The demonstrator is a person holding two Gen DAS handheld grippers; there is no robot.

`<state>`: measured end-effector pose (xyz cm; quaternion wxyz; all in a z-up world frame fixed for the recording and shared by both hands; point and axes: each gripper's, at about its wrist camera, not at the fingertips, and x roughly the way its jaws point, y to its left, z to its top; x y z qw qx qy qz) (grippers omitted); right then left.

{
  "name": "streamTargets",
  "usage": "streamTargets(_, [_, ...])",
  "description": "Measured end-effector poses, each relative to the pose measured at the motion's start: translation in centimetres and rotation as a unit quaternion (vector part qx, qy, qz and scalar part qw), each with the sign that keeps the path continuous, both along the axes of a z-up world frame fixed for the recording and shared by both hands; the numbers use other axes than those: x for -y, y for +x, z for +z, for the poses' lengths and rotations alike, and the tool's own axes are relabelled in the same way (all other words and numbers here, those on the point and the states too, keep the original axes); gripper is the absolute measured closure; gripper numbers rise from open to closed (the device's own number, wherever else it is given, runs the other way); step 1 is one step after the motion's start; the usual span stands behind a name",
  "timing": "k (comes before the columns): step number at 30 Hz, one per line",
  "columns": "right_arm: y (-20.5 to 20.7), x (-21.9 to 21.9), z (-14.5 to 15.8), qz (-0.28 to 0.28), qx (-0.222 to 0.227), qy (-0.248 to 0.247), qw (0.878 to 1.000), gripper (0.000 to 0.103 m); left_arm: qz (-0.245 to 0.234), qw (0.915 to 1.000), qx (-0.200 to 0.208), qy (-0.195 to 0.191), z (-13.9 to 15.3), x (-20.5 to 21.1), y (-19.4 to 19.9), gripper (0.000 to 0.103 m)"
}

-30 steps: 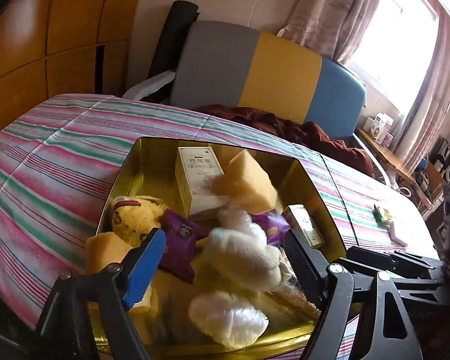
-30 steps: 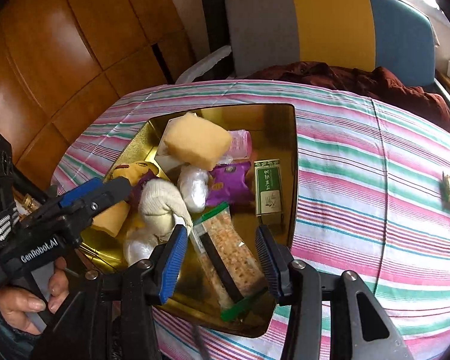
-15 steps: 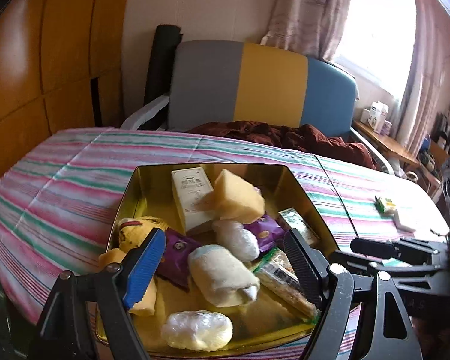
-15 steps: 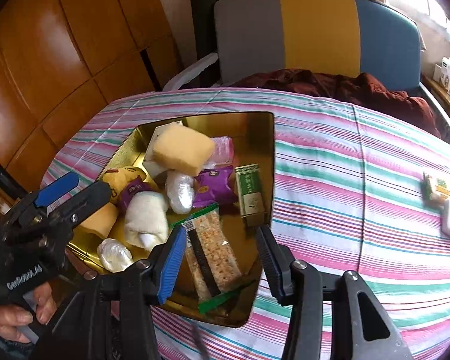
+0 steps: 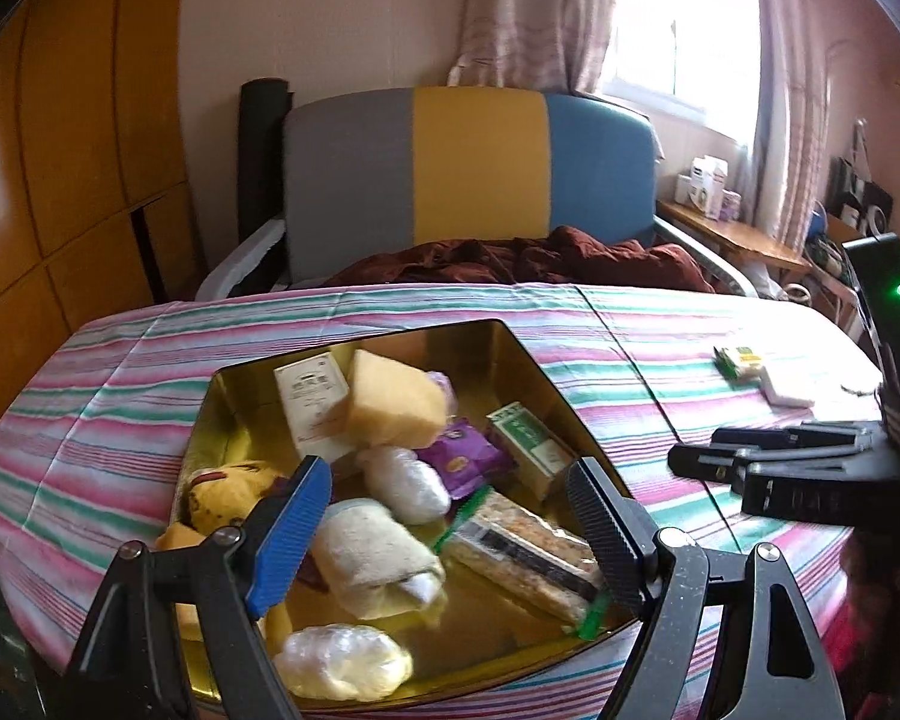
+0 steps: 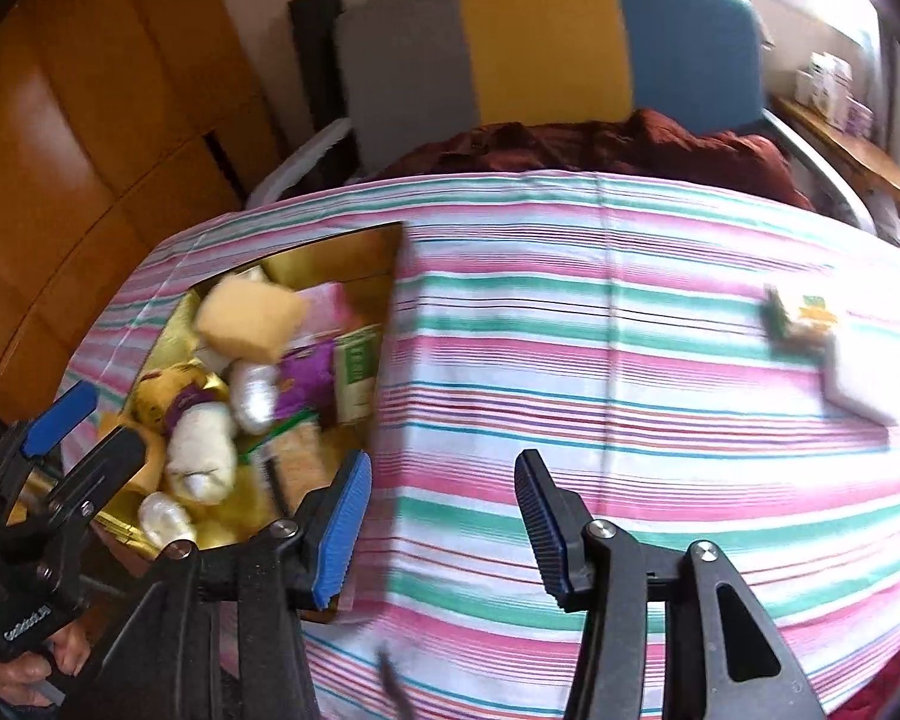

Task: Organize objects
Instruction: 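Move both open tools back toward the remaining items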

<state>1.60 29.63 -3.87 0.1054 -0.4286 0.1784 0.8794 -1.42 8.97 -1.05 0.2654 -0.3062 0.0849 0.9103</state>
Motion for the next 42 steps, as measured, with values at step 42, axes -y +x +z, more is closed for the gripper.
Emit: streamTargets(42, [9.7,-31.4,-7.2,-0.456,0.014,-0.267,0.849,0.018,-0.153,0.9868,0.023,-0.047,-2.5,-12.5,2.0,0.021])
